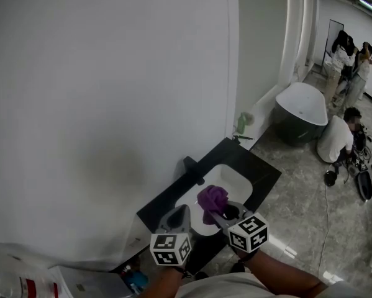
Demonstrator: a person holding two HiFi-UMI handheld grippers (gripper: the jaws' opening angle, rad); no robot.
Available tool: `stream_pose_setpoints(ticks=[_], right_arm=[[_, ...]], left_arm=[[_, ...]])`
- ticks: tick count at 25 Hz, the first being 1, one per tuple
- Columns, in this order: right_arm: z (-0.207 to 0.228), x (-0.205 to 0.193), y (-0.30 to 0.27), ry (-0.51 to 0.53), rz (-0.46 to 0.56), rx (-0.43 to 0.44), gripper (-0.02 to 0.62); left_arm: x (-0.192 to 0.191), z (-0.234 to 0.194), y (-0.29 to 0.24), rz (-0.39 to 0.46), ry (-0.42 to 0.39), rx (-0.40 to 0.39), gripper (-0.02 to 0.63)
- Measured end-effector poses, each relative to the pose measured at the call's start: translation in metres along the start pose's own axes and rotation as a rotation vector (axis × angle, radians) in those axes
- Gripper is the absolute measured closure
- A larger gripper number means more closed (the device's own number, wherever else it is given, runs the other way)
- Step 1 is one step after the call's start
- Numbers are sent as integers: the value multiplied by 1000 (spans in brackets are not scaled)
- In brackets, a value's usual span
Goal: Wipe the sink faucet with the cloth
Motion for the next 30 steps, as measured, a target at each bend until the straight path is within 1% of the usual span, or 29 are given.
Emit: stream_pose_setpoints(ticks=[4,7,11,15,21,25,30], right_arm=[[-3,-1,-4,-2,14,-12,499],[1,-3,-8,-4,3,-5,499],[25,-5,-21,-13,-9,13,499],[67,-10,-47,-29,-45,75,499],[145,-10,-110,-35,-129,202,499],[195,-18,-148,-42,-193,270,499],[231,-31,-201,-27,-254,319,499]], left_arm=[[3,-6,-4,9,-4,-17,598],[1,-6,-10,6,2,-20,598],[-5,-6,-30,-3,6,1,598],[-14,-8,-65,-19,21,65,598],[-28,-17,-138,-53,53,189,598],[-42,-19,-180,-64,85,264,598],[-59,-22,-206,-92,102,314,598]])
Point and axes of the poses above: the fingertips, and each gripper's own axes: y backward along the fingers, z to its right, x out of its top, the point moved 9 cm from there along y, backward along the fingers, and after that the axes turned 8 degrees about z, right-handed, at the moved point
